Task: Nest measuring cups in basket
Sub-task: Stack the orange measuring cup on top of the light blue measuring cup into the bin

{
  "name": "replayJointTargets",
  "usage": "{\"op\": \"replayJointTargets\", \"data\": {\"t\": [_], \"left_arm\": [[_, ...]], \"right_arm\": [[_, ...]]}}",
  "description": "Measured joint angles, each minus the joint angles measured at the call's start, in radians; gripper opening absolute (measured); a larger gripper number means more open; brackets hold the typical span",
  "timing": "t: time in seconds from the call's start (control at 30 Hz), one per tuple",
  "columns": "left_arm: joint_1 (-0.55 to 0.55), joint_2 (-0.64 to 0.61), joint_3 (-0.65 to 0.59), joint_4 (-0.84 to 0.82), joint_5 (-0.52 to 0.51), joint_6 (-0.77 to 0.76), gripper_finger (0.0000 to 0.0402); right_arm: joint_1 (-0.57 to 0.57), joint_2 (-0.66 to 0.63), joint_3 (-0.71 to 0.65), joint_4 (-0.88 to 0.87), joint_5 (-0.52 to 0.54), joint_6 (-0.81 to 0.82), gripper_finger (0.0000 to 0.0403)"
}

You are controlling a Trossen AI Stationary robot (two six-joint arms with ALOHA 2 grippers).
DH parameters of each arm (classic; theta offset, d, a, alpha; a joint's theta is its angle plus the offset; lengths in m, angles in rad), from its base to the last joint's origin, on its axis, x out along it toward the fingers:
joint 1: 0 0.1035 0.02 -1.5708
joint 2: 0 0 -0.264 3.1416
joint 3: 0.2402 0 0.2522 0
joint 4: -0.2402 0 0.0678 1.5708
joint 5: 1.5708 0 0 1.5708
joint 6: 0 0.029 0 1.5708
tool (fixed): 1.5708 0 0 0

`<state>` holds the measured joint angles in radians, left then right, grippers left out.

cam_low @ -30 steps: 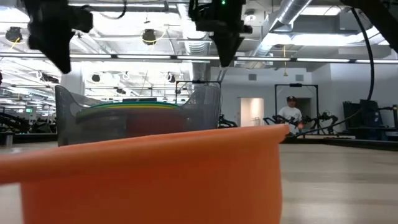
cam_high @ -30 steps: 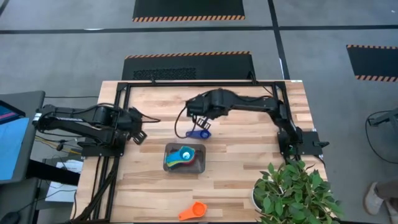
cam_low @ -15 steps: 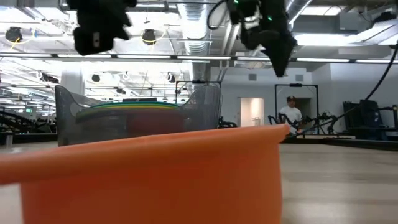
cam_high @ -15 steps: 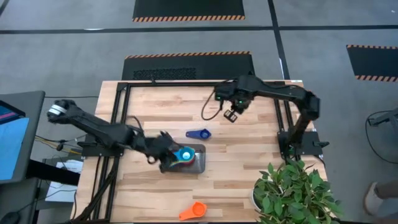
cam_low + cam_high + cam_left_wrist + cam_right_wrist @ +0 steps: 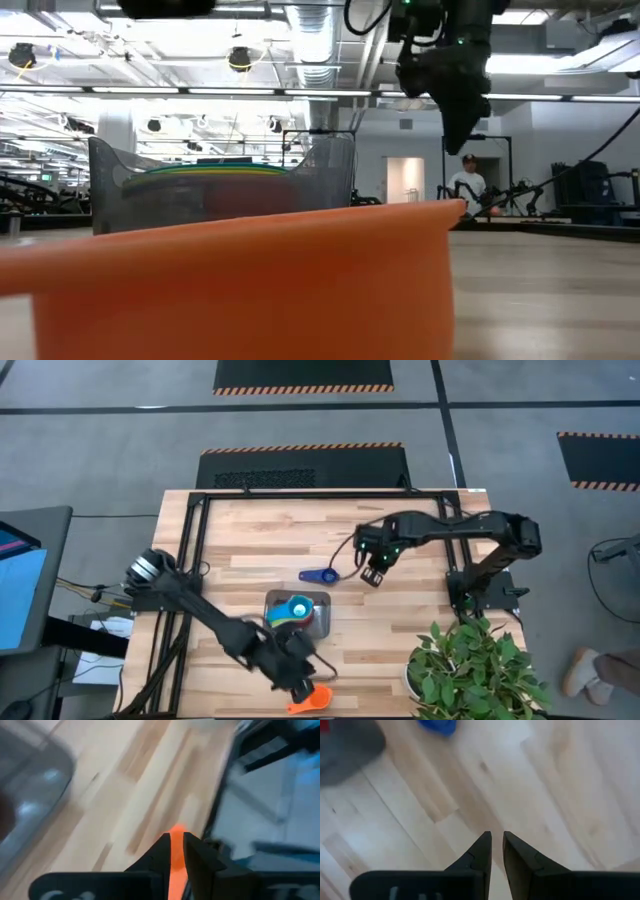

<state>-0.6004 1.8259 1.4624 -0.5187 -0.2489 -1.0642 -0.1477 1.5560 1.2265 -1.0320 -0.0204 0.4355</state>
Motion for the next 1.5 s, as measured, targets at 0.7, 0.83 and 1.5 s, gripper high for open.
{"op": "replayJointTargets", "data": {"t": [0.7,0.83,1.5], "left_arm": [[-0.017,0.368,0.393,-0.384,0.103,-0.093,0.017],[-0.013,0.37,0.317,-0.279,0.124,-0.093,0.0169],[-0.017,0.417,0.283,-0.17,0.166,-0.109,0.0167]], "right_arm": [[0.135,0.001,-0.185,0.054,0.019,0.089,0.0071],[0.135,0.001,-0.185,0.055,0.02,0.089,0.0071],[0.135,0.001,-0.185,0.089,0.023,0.089,0.0071]]}}
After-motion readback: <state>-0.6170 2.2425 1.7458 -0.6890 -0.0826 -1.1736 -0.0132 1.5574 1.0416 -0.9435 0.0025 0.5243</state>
